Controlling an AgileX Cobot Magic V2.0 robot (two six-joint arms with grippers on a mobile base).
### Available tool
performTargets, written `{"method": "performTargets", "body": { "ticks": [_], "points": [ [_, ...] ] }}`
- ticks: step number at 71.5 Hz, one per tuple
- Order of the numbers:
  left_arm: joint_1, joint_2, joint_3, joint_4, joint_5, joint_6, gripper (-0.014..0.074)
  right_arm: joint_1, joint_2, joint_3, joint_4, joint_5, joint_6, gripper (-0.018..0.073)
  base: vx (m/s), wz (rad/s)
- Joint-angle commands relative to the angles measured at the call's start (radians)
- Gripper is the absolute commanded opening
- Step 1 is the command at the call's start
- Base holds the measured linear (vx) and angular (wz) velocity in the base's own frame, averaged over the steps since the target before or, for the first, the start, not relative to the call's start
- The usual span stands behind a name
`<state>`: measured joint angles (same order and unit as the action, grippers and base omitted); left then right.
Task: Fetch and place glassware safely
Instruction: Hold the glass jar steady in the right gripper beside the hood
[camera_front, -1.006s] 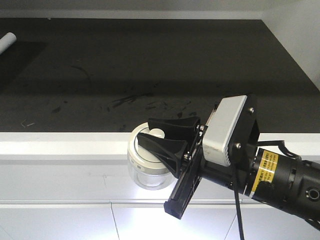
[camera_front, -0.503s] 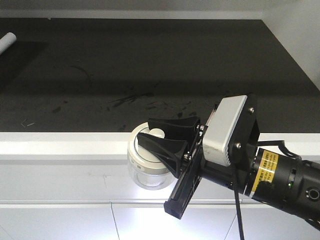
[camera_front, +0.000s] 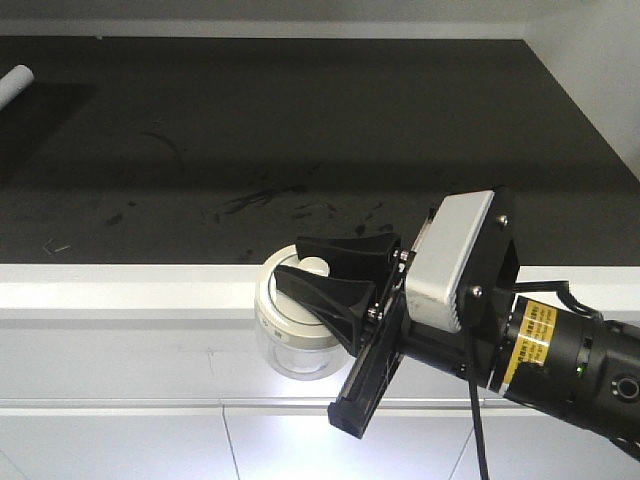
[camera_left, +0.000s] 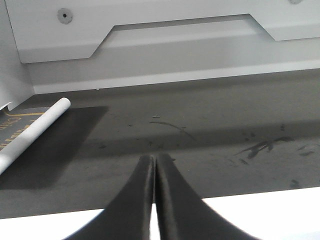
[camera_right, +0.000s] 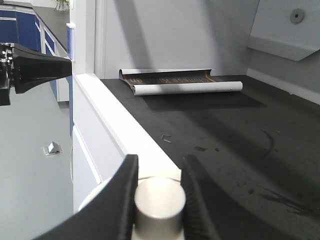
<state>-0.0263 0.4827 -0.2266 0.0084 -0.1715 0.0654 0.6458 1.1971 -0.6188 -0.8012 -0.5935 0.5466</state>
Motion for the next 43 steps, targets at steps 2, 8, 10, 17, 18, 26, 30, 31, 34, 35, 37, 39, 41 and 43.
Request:
{"method": "performTargets", "body": {
  "ticks": [2, 8, 10, 17, 18, 26, 30, 31, 34, 35, 37, 39, 41, 43],
  "points": [
    [0.000, 0.001, -0.029, -0.008, -0.071, -0.008, -0.0007, -0.001, -0.029, -0.029, 0.037, -0.076, -0.003, -0.0003, 0.00, 0.01],
    [0.000, 0.001, -0.029, -0.008, -0.071, -0.008, -0.0007, -0.001, -0.029, -0.029, 0.037, -0.076, -0.003, -0.0003, 0.00, 0.02],
    [0.000, 0.001, -0.029, -0.008, -0.071, -0.008, -0.0007, -0.001, -0.029, -0.029, 0.037, -0.076, -0.003, -0.0003, 0.00, 0.02],
    [0.000, 0.001, -0.029, -0.008, -0.071, -0.008, -0.0007, -0.001, -0.029, -0.029, 0.037, -0.076, -0.003, -0.0003, -0.01, 0.04],
    [0.000, 0.001, -0.029, -0.008, -0.071, -0.008, -0.0007, -0.001, -0.029, -0.029, 0.037, -0.076, -0.003, -0.0003, -0.01, 0.05],
    [0.000, 0.001, -0.029, -0.008, -0.071, -0.008, -0.0007, -0.001, -0.029, -0.029, 0.037, -0.076, -0.003, -0.0003, -0.02, 0.07],
    [0.000, 0.001, -0.029, -0.008, -0.071, -0.008, -0.0007, -0.001, -0.029, -0.029, 0.037, -0.076, -0.003, -0.0003, -0.03, 0.10],
    [0.000, 0.001, -0.029, -0.008, -0.071, -0.008, -0.0007, -0.001, -0.029, -0.029, 0.037, -0.076, -0.003, -0.0003, -0.03, 0.13],
    [0.000, 0.001, -0.029, -0.008, -0.071, -0.008, -0.0007, -0.001, -0.029, -0.029, 0.037, -0.076, -0.003, -0.0003, -0.04, 0.15],
    [0.000, 0.001, -0.029, -0.008, -0.071, -0.008, -0.0007, -0.001, -0.029, -0.029, 0.037, -0.076, -0.003, -0.0003, -0.04, 0.16],
    [0.000, 0.001, -0.029, -0.008, -0.071, -0.008, -0.0007, -0.001, -0.029, -0.029, 0.036, -0.077, -0.003, -0.0003, -0.04, 0.18],
    [0.000, 0.001, -0.029, -0.008, -0.071, -0.008, -0.0007, -0.001, -0.029, -0.029, 0.036, -0.077, -0.003, -0.0003, -0.04, 0.21],
    [0.000, 0.001, -0.029, -0.008, -0.071, -0.008, -0.0007, -0.001, -0.029, -0.029, 0.036, -0.077, -0.003, -0.0003, -0.04, 0.23],
    [0.000, 0.001, -0.029, -0.008, -0.071, -0.008, -0.0007, -0.001, -0.029, -0.029, 0.036, -0.077, -0.003, -0.0003, -0.04, 0.26]
  ]
}}
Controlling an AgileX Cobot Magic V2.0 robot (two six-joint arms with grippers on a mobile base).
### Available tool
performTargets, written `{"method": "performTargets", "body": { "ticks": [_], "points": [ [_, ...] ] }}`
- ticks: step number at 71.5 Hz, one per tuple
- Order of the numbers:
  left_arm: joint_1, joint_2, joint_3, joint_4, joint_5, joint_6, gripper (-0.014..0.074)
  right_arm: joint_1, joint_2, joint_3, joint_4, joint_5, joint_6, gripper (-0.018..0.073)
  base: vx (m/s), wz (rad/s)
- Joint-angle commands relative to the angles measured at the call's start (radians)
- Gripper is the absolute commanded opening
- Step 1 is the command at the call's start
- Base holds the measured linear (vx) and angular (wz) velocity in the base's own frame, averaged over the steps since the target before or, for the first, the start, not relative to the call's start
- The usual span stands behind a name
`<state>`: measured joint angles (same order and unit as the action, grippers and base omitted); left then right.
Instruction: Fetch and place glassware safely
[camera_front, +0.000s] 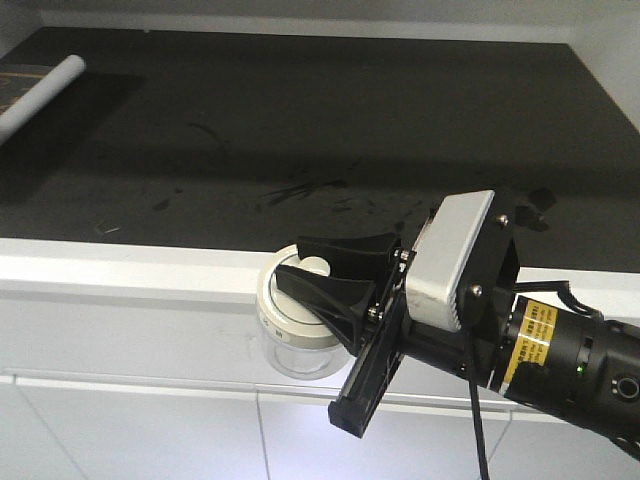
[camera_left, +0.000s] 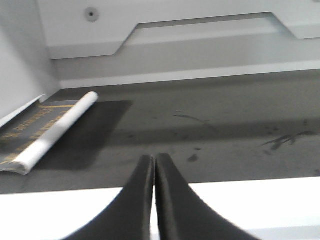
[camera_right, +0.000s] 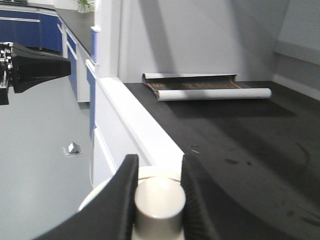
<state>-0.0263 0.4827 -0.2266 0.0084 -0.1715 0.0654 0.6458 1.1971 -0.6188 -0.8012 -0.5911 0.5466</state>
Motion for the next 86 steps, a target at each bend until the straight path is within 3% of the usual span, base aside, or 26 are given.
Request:
{"method": "performTargets", "body": {
  "ticks": [1, 86],
  "points": [
    [0.000, 0.001, -0.029, -0.008, -0.071, -0.008, -0.0007, -0.001, -0.029, -0.029, 0.036, -0.079, -0.003, -0.0003, -0.04, 0.28],
    [0.000, 0.001, -0.029, -0.008, -0.071, -0.008, -0.0007, -0.001, -0.029, -0.029, 0.036, -0.079, -0.003, -0.0003, -0.08, 0.45]
  ]
}}
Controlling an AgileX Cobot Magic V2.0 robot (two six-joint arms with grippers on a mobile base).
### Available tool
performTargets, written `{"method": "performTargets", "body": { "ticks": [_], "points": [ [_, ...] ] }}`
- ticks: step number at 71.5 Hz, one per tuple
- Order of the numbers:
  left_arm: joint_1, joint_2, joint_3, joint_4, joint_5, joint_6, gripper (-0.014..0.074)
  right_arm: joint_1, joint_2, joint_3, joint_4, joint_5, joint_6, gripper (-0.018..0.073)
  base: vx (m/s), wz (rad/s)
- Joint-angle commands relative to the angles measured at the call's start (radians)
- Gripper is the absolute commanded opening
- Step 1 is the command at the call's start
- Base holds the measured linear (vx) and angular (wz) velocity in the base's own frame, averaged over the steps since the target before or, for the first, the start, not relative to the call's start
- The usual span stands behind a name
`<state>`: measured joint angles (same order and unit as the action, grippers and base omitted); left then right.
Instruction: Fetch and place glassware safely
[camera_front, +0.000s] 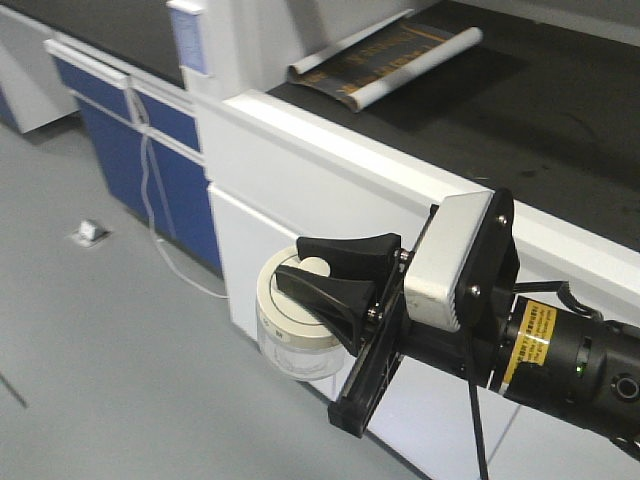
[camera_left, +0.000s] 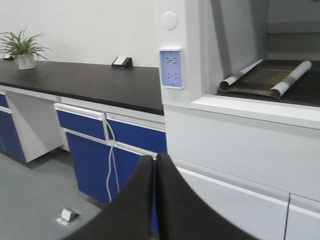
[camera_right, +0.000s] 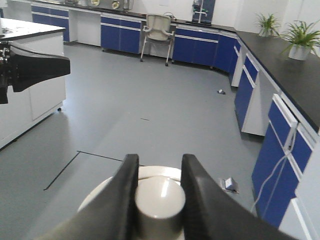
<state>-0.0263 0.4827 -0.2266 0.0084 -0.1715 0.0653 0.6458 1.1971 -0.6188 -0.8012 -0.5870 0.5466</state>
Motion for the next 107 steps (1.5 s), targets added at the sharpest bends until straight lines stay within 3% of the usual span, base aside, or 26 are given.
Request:
{"method": "performTargets", "body": {
  "ticks": [1, 59, 107],
  "points": [
    [0.000, 0.001, -0.029, -0.008, -0.071, -0.008, -0.0007, -0.001, -0.029, -0.029, 0.036, -0.083, -0.003, -0.0003, -0.11, 0.45],
    [0.000, 0.001, -0.029, -0.008, -0.071, -0.008, -0.0007, -0.001, -0.029, -0.029, 0.036, -0.083, -0.003, -0.0003, -0.08, 0.47],
    [0.000, 0.001, -0.029, -0.008, -0.071, -0.008, -0.0007, -0.001, -0.029, -0.029, 0.036, -0.083, -0.003, -0.0003, 0.09, 0.45]
  ]
}}
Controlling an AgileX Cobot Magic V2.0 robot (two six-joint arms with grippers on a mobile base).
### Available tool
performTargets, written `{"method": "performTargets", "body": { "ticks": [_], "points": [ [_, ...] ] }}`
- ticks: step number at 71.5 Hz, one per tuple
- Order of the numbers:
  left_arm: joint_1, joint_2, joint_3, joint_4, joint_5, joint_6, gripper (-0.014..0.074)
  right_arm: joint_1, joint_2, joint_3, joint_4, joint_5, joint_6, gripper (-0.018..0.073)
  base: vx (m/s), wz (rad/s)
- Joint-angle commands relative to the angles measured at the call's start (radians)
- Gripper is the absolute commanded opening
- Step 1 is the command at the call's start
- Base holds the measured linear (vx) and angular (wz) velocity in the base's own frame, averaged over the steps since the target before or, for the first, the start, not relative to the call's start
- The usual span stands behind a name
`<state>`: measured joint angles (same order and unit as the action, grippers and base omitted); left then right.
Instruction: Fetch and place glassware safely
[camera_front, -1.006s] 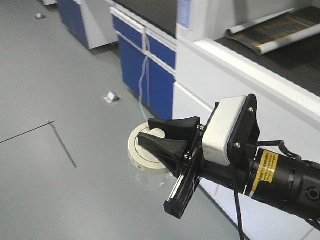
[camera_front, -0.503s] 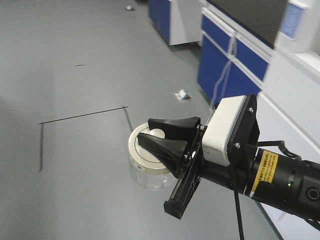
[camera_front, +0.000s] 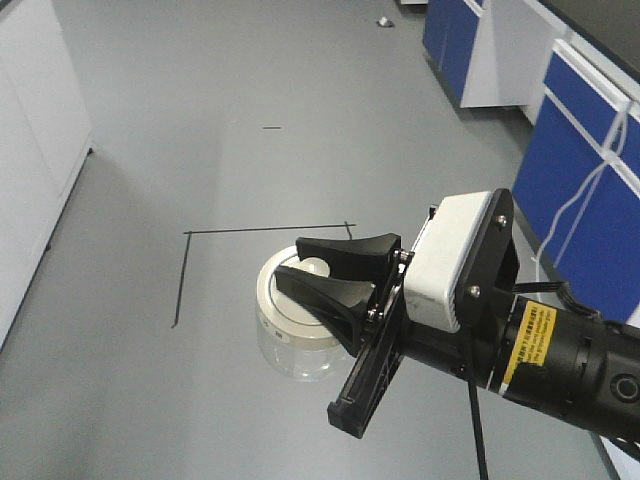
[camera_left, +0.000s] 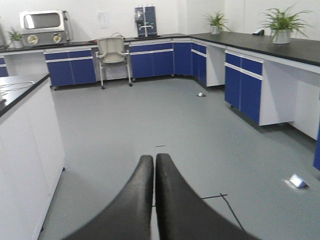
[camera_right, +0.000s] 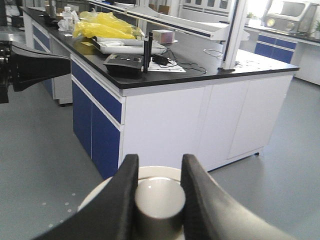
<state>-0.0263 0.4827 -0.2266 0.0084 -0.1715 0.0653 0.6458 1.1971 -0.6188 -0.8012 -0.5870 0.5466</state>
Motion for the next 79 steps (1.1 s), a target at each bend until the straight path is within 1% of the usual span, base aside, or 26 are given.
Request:
{"method": "performTargets", "body": {
  "ticks": [1, 37, 79],
  "points": [
    [0.000, 0.001, -0.029, -0.008, -0.071, -0.008, -0.0007, -0.001, -0.029, -0.029, 0.035, -0.082, -0.003, -0.0003, 0.19, 0.26],
    [0.000, 0.001, -0.029, -0.008, -0.071, -0.008, -0.0007, -0.001, -0.029, -0.029, 0.033, -0.082, -0.003, -0.0003, 0.28, 0.14],
    [0.000, 0.001, -0.029, -0.008, -0.071, -0.008, -0.0007, -0.001, -0.029, -0.029, 0.033, -0.082, -0.003, -0.0003, 0.40, 0.04]
  ]
}}
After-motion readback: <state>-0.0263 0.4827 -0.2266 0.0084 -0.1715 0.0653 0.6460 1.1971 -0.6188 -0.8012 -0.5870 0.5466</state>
